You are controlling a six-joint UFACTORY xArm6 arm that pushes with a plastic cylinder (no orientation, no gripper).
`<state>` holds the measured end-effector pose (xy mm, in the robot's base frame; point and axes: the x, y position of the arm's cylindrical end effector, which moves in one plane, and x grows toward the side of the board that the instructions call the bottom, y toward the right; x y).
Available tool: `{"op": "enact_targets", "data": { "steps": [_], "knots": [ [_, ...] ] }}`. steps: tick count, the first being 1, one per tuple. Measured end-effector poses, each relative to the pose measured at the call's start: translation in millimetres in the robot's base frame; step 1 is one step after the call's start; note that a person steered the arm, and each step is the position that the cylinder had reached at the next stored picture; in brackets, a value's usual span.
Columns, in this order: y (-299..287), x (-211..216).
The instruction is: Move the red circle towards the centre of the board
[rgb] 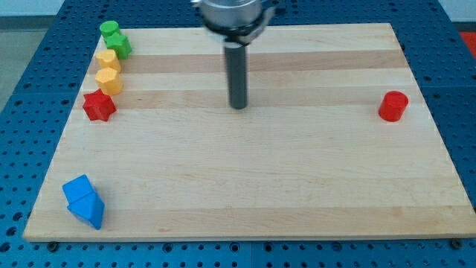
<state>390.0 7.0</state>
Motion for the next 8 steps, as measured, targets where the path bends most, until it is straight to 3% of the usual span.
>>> {"op": "enact_targets", "data": {
  "steps": [2, 4, 6, 8],
  "knots": [
    [143.6, -28.1],
    [290.8, -15.9],
    [300.6, -0.2],
    [259.0, 27.2]
  ]
}}
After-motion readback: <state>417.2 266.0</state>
